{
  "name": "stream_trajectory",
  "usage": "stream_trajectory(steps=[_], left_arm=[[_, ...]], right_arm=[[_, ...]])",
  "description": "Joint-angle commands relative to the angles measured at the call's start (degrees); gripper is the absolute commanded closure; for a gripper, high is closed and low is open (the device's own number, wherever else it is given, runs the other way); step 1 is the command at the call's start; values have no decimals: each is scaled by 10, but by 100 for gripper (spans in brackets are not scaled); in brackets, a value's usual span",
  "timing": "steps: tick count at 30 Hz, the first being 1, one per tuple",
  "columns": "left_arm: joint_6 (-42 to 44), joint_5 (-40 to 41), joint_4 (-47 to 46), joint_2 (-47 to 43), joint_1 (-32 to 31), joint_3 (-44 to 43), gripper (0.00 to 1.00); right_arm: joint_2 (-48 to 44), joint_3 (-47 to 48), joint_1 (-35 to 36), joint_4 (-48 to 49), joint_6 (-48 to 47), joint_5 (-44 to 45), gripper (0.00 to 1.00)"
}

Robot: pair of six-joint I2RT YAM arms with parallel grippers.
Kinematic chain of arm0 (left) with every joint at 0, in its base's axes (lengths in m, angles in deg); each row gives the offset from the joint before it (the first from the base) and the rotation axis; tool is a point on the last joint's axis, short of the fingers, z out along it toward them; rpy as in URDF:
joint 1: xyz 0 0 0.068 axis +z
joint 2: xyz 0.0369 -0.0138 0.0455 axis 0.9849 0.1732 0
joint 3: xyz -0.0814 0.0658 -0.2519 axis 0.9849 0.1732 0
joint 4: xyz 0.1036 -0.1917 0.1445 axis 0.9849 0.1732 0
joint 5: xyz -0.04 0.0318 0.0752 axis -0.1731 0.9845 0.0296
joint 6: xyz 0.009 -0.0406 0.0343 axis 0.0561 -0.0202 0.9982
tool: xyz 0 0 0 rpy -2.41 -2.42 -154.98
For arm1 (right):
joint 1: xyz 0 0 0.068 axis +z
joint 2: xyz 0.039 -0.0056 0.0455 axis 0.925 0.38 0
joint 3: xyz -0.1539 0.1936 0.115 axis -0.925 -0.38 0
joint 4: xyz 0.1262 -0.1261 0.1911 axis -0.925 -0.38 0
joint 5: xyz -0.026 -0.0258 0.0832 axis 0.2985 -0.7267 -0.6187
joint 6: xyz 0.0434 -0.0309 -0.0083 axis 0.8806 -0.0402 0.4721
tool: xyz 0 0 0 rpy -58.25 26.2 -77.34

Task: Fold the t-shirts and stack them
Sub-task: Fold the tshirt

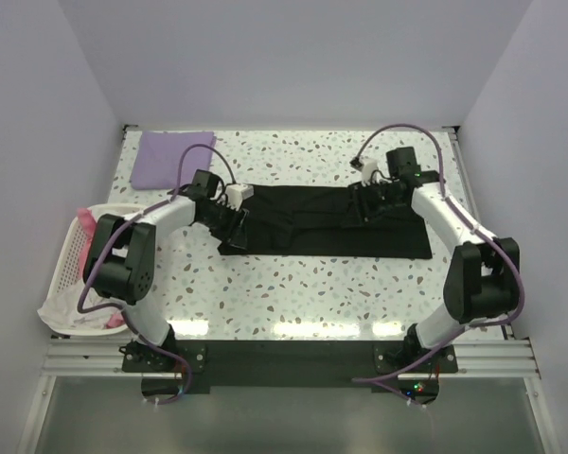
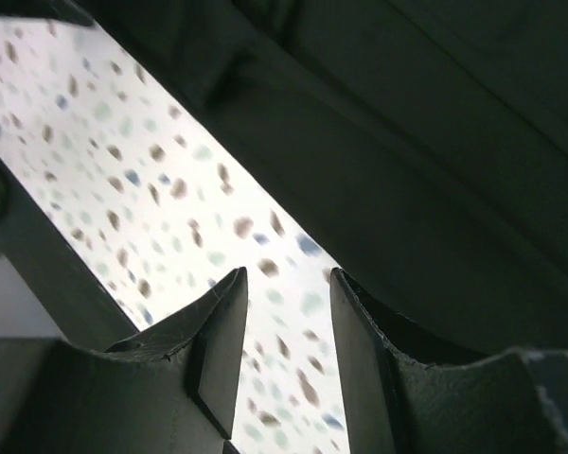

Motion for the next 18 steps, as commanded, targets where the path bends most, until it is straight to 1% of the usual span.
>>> stream_trajectory(steps=[1,3,7,10,13,18], left_arm=[[-19,-32,0,10,14,-23,48],[-21,-31,-1,14,14,-21,48],[-26,-35,-10,23,15,-19,48],[-31,-39,-20,27,15,-16,48],[-34,-41,-24,36,15,-16,49],[-48,-50,-40,42,14,-14,51]], right_arm=[[7,-27,70,165,161,-32,55],[28,-32,99,200,209,-10,55],[72,-39,173,277,271,37,53],[107,-39,203,306,306,67,53],[141,-34,218,316,332,86,53],[171,-35,228,328,369,108,53]])
